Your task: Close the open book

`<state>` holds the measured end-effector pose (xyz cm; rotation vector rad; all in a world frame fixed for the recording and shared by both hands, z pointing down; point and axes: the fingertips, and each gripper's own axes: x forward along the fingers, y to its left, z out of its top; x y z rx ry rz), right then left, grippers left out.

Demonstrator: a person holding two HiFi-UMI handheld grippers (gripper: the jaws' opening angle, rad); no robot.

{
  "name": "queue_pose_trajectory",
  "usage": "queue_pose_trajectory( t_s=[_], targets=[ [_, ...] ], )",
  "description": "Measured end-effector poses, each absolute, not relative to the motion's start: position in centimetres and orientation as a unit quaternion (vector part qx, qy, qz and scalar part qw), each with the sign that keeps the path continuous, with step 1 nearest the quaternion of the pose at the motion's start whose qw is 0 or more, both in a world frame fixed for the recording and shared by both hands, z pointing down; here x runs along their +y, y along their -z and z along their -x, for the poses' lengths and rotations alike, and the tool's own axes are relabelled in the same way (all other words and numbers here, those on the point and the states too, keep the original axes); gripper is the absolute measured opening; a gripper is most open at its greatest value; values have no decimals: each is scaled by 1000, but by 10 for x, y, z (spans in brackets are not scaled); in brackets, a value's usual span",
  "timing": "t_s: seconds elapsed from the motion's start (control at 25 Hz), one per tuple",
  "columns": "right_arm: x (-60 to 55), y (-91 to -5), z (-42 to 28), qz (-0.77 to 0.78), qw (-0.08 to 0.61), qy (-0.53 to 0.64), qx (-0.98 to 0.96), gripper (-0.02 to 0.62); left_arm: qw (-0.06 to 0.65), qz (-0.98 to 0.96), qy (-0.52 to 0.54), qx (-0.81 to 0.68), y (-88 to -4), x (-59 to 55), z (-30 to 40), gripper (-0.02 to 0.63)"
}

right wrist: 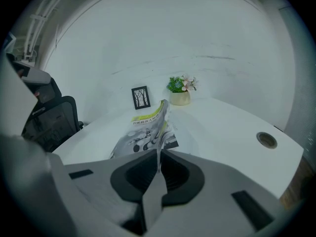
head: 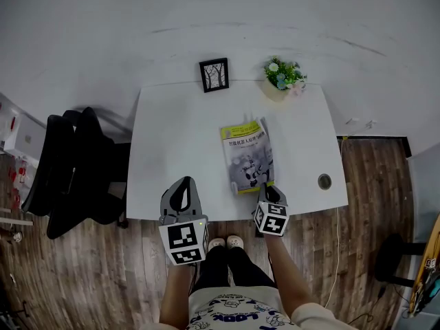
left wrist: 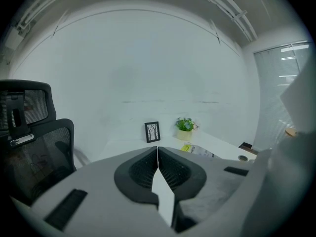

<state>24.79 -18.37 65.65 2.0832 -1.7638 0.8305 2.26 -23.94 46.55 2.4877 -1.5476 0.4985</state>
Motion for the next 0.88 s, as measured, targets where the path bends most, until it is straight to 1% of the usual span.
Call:
queue_pose_trajectory(
  t_s=[0.28, 0.44, 0.6, 0.72, 0.8, 0.88],
  targets=[
    [-185, -666, -253, -723, 156, -292, -606, 38, 86, -830, -170, -524, -466, -241, -22, 23],
    [-184, -669, -255, -725, 169, -289, -602, 72, 87, -827, -171, -528, -468, -242, -20, 23],
    [-184, -670, -256, -731, 181, -282, -595, 91, 89, -826, -169, -530, -468, -242, -18, 23],
    [-182, -669, -259, -737, 189, -280, -585, 129, 88, -826, -166, -531, -466, -241, -18, 23],
    [-181, -667, -261, -740, 192, -283, -580, 167, 88, -827, -164, -531, -464, -241, -18, 23],
    [-178, -665, -265, -746, 197, -284, -570, 219, 87, -827, -160, -532, -461, -242, -17, 23]
  ],
)
